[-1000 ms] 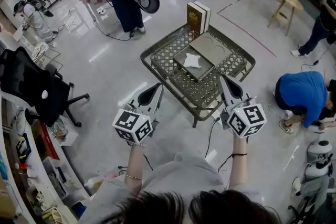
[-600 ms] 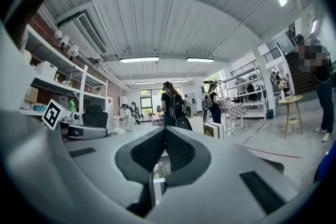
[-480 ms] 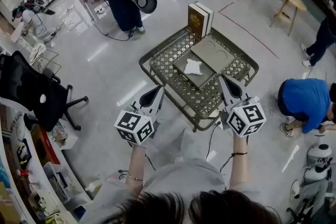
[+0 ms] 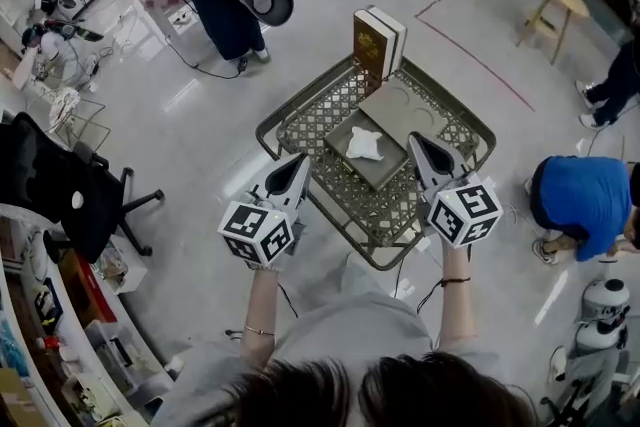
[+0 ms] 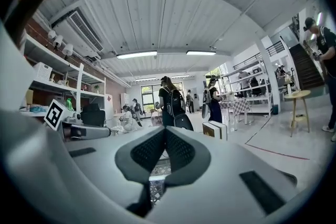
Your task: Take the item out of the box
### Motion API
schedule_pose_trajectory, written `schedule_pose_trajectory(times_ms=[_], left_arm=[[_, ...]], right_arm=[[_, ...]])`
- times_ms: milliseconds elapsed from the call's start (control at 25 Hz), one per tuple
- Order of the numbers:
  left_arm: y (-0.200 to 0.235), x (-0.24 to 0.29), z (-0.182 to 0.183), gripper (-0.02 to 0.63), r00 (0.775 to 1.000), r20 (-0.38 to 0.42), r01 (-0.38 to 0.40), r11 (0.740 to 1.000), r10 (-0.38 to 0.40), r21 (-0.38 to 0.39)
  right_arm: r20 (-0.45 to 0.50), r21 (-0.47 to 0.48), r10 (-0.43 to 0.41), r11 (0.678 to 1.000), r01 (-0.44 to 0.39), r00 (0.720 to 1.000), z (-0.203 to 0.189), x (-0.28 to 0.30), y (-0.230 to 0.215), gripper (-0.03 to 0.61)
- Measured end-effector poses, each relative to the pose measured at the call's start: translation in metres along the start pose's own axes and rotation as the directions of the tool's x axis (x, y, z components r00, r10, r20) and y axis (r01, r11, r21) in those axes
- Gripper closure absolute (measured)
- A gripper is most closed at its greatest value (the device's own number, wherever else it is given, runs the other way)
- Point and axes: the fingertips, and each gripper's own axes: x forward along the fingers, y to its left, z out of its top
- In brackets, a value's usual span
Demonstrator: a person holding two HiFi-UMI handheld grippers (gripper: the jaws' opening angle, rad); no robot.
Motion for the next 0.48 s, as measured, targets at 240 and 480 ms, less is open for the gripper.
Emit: schedule_pose_trajectory(times_ms=[240, 480], left_arm=[[0.019, 0.03, -0.003, 0.597, 1.0, -0.027, -0.007, 1.0, 0.007, -0.004], [0.027, 0.05, -0.012, 0.597, 0.998, -0.058, 0.0, 0.999, -0.002, -0.033]], right_arm=[[-0.02, 0.018, 0.022, 1.0, -0.022, 1.0, -0.005, 0.035, -0.019, 0.558], [-0.051, 0.045, 0.031, 0.999, -0.028, 0.998, -0.017, 0.052, -0.031, 0.558]])
